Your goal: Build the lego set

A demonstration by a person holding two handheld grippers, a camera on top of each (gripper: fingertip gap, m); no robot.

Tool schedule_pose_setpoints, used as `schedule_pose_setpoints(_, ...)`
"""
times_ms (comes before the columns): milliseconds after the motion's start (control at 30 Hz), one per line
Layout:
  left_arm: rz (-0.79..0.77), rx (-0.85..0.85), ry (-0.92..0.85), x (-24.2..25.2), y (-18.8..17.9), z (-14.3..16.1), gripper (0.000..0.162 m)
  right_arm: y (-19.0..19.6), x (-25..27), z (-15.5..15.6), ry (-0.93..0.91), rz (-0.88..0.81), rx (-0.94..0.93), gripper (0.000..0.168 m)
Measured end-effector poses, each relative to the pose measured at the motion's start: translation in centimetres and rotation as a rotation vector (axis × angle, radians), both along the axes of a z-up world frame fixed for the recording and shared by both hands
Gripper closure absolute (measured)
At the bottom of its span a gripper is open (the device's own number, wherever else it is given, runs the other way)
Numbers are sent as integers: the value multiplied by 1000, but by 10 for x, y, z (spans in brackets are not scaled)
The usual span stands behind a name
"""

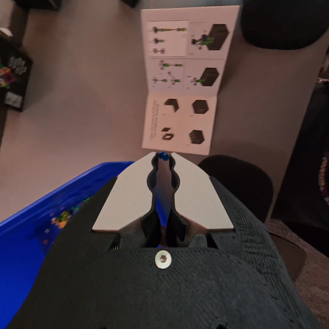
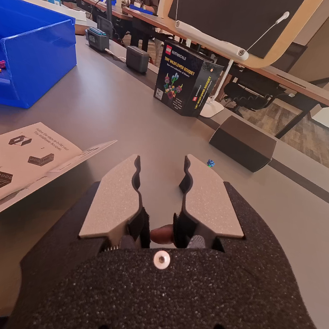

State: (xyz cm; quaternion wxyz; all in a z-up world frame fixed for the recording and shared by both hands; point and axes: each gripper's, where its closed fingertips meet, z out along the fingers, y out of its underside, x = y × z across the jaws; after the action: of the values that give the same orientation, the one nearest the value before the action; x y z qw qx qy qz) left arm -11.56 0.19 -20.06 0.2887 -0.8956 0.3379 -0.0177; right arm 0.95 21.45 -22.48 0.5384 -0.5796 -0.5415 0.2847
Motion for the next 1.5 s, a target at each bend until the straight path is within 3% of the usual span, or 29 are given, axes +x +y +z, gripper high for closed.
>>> schedule_pose_setpoints(133, -98, -61, -40, 79, -6, -43, 151, 2, 1, 1, 7, -7, -9, 121)
schedule_pose_setpoints(267, -134, -102, -109, 124, -5, -71, 151, 2, 2, 3, 22, -7, -21, 122)
schedule_pose_setpoints(633, -109, -193, -139, 141, -10, -99, 150, 4, 3, 3, 19, -8, -27, 122)
schedule_pose_setpoints(900, -69, -239, -146, 143, -12, -105, 149, 7, 5, 4, 25, -25, -12, 123)
schedule_pose_setpoints(1033, -56, -255, -138, 143, -15, -108, 137, 9, 7, 5, 36, -32, -22, 123)
schedule_pose_setpoints(1200, -47, -234, -176, 147, -16, -101, 133, 10, 7, 5, 39, -33, -26, 123)
schedule_pose_setpoints(1333, -23, -171, -223, 143, -16, -85, 133, 9, 7, 4, 37, -29, -27, 123)
schedule_pose_setpoints(1500, 77, -25, -286, 105, -26, -41, 133, 6, 5, 2, 27, -20, -26, 124)
